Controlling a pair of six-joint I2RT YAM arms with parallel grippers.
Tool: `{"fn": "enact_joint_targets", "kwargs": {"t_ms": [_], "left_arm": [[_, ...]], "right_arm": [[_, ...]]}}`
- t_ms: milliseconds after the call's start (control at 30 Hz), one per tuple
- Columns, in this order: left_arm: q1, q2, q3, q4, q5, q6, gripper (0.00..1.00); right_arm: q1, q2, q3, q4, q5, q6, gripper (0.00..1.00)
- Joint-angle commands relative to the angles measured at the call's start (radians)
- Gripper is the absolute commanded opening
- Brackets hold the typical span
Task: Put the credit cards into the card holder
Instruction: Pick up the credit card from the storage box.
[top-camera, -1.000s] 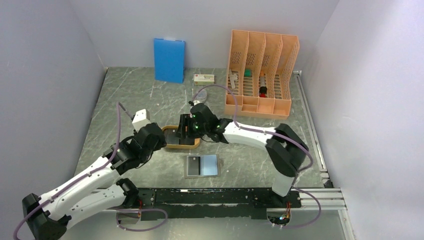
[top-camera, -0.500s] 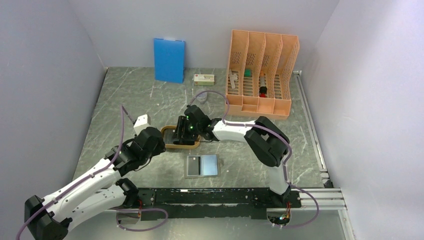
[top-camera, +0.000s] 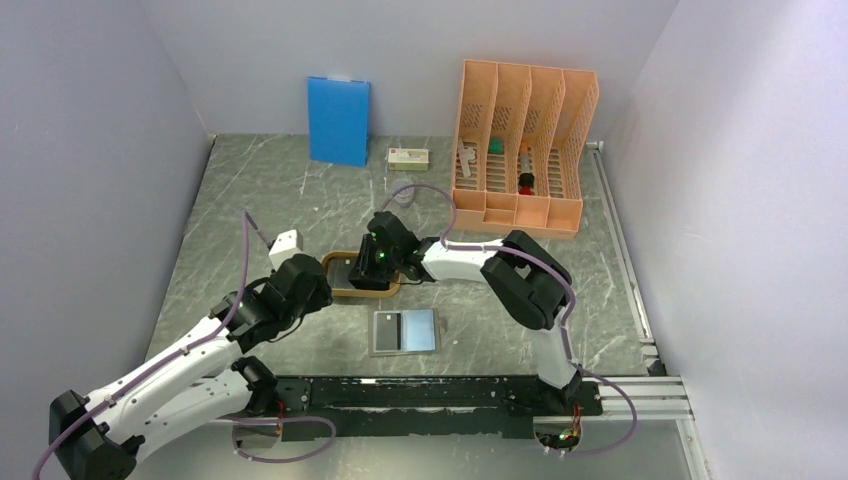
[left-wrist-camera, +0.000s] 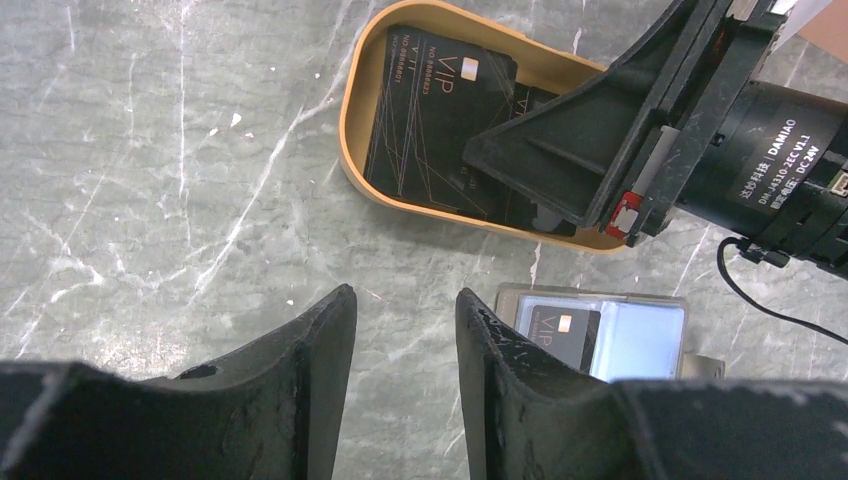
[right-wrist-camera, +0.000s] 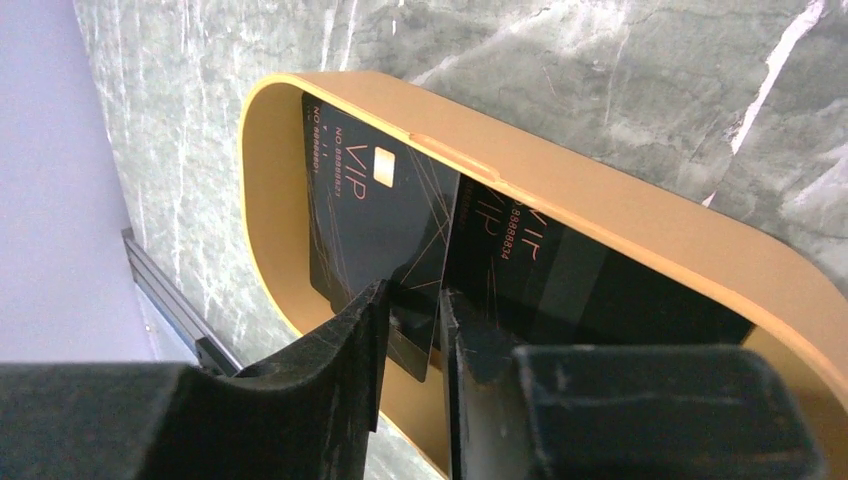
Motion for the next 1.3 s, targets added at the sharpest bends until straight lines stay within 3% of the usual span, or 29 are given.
{"fn": "enact_joint_targets", "kwargs": {"t_ms": [0, 200, 400, 967, 1267], "left_arm": [[0.005, 0.0, -0.008, 0.013, 0.019, 0.017, 0.46], [0.006, 0.003, -0.01, 0.016, 0.018, 0.019, 0.46], [0.006, 0.008, -0.01, 0.016, 0.018, 0.019, 0.46], [0.005, 0.014, -0.013, 0.014, 0.015, 0.014, 0.45], [0.006, -0.024, 0.001, -0.013, -0.002, -0.017, 0.45]], "right_arm": [[-0.007, 0.009, -0.011, 0.022, -0.001, 0.01, 0.26], [-0.013, -0.009, -0.033, 0.034, -0.007, 0.01, 0.13], [-0.025, -0.032, -0.061, 0.044, -0.011, 0.015, 0.06], [-0.057, -0.094, -0.148, 0.132, -0.1, 0.052, 0.0], [-0.053, -0.252, -0.233, 0.208, -0.143, 0.247, 0.0]]}}
